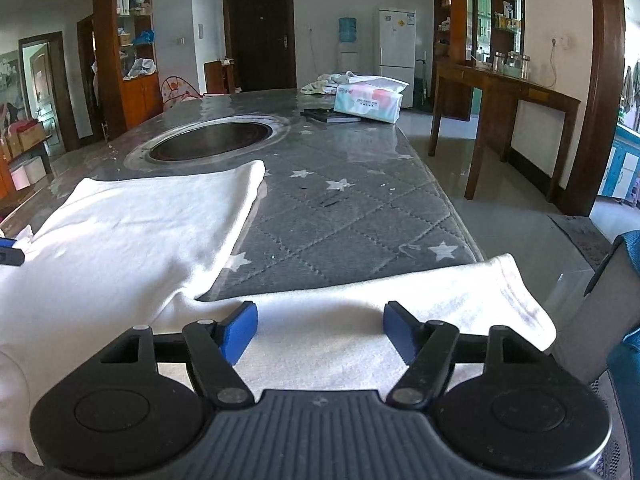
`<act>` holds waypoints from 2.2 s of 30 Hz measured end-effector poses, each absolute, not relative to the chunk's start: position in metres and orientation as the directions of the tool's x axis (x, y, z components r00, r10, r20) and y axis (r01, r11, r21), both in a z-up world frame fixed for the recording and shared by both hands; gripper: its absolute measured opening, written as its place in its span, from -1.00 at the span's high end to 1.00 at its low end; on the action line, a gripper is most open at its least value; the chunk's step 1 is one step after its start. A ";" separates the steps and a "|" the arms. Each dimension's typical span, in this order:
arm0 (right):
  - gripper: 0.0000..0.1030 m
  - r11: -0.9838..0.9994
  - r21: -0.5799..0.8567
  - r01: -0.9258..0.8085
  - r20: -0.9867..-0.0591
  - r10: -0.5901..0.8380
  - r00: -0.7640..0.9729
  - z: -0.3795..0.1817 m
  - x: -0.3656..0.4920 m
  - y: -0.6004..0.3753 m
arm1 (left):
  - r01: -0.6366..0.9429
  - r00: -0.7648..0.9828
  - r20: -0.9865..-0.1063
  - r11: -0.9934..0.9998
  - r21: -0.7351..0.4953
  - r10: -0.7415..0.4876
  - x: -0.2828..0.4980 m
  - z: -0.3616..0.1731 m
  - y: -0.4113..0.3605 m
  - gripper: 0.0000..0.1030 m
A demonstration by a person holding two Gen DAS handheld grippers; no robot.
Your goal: Fold clothes
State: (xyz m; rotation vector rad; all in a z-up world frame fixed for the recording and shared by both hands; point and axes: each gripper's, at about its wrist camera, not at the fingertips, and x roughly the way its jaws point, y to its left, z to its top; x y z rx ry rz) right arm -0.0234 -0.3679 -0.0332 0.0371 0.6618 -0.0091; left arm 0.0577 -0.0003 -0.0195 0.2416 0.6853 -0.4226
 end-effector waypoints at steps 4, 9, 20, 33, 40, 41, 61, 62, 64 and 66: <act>-0.43 0.999 0.031 0.019 -0.615 0.004 0.788 -0.033 -0.023 -0.368 | 0.392 0.732 -0.602 0.920 -0.011 -0.319 0.052 -0.004 0.024 0.87; -0.45 0.999 0.028 0.021 -0.616 0.001 0.788 -0.033 -0.023 -0.366 | 0.258 0.811 -0.509 0.957 -0.133 -0.289 0.040 0.021 0.071 0.91; -0.56 0.999 0.022 0.029 -0.618 -0.010 0.786 -0.035 -0.022 -0.366 | -0.025 0.904 -0.414 0.952 -0.306 -0.109 -0.025 0.026 0.175 0.91; -0.62 0.999 0.020 0.035 -0.619 -0.016 0.785 -0.035 -0.021 -0.367 | -0.201 0.818 -0.571 0.965 -0.166 0.072 -0.036 0.007 0.198 0.79; -0.68 0.999 0.021 0.036 -0.620 -0.015 0.784 -0.036 -0.020 -0.367 | -0.131 0.827 -0.561 0.984 -0.117 0.043 -0.010 0.009 0.186 0.55; -0.68 0.999 0.021 0.036 -0.620 -0.015 0.785 -0.036 -0.020 -0.367 | -0.111 0.822 -0.569 0.988 -0.106 0.031 -0.005 0.006 0.183 0.55; -0.81 0.999 0.029 0.032 -0.622 -0.007 0.783 -0.037 -0.017 -0.367 | -0.166 0.743 -0.651 0.985 0.044 0.154 0.037 -0.012 0.163 0.55; -0.82 0.999 0.030 0.031 -0.622 -0.006 0.783 -0.038 -0.017 -0.367 | -0.148 0.750 -0.650 0.989 0.013 0.121 0.034 -0.006 0.158 0.56; -0.84 0.999 0.030 0.029 -0.623 -0.004 0.782 -0.038 -0.017 -0.366 | -0.088 0.766 -0.642 0.995 -0.046 0.038 0.030 0.006 0.145 0.56; -0.85 0.999 0.030 0.028 -0.623 -0.003 0.782 -0.038 -0.017 -0.366 | -0.002 0.779 -0.626 0.997 -0.077 -0.047 0.028 0.016 0.123 0.55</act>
